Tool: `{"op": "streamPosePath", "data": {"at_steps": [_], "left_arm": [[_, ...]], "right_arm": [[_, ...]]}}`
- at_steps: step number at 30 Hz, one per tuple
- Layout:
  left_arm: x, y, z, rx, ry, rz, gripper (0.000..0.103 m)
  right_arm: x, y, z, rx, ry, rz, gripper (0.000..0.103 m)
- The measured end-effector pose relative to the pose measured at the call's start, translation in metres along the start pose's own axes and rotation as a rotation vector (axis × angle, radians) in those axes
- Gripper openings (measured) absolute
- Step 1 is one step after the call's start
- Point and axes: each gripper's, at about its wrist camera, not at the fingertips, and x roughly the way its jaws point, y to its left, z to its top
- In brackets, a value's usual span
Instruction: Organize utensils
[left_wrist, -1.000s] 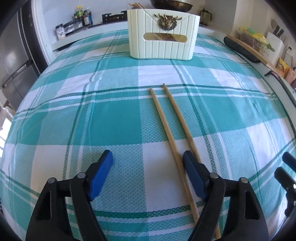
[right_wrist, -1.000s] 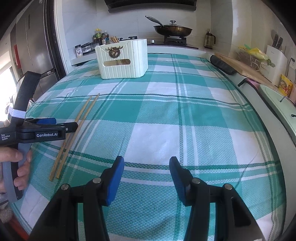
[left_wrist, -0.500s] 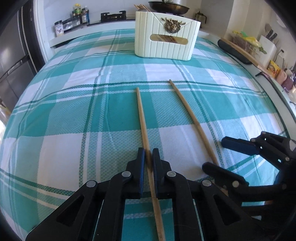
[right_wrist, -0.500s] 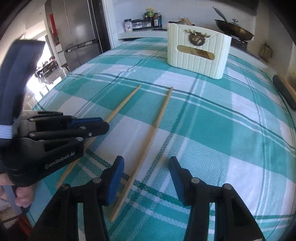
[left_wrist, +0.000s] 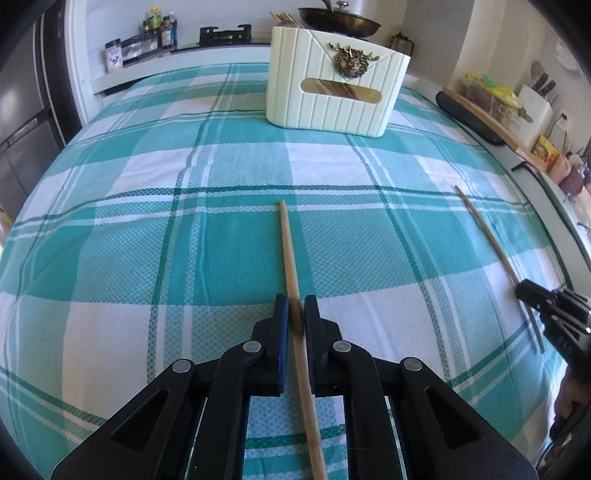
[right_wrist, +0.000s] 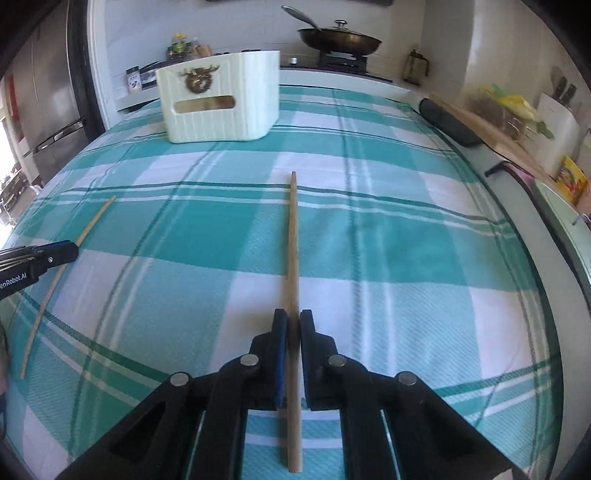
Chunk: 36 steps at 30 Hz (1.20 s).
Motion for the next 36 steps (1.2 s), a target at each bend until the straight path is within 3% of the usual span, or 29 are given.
{"op": "streamPosePath", "data": {"at_steps": [1,2,3,4,5,8,10,15,31,36], "left_arm": [[-0.001,0.001,-0.001,-0.001,0.004,-0.008,0.014],[-0.003,0.002,-0.002,-0.001,0.006,-0.017,0.029],[-0.004,0.003,-0.003,0.002,0.009,-0.015,0.057],[-0.006,0.004,-0.005,0.009,0.010,0.002,0.071],[-0.009,0.006,-0.009,0.016,0.006,0.034,0.088],[-0.006,0.013,-0.019,0.037,0.037,0.098,0.089],[-0.009,0.015,-0.025,0.052,0.026,0.131,0.096],[-0.007,0.020,-0.027,0.023,0.040,0.144,0.103],[-0.008,0.021,-0.027,-0.002,0.006,0.147,0.102],[-0.007,0.021,-0.026,0.024,0.028,0.133,0.102]], "right_arm": [[-0.004,-0.006,-0.003,0.006,-0.005,-0.003,0.010],[-0.007,-0.009,-0.005,0.011,-0.011,0.001,0.011],[-0.010,-0.012,-0.007,0.017,-0.016,0.005,0.027],[-0.013,-0.014,-0.009,0.022,-0.020,0.005,0.041],[-0.015,-0.015,-0.011,0.025,-0.028,0.001,0.061],[-0.017,-0.019,-0.015,0.013,-0.037,-0.010,0.062],[-0.012,-0.019,-0.017,0.003,-0.022,-0.003,0.062],[-0.005,-0.025,-0.017,0.028,-0.001,0.016,0.068],[-0.001,-0.026,-0.015,0.025,-0.006,0.023,0.075],[-0.001,-0.026,-0.015,0.029,-0.005,0.026,0.075]]}}
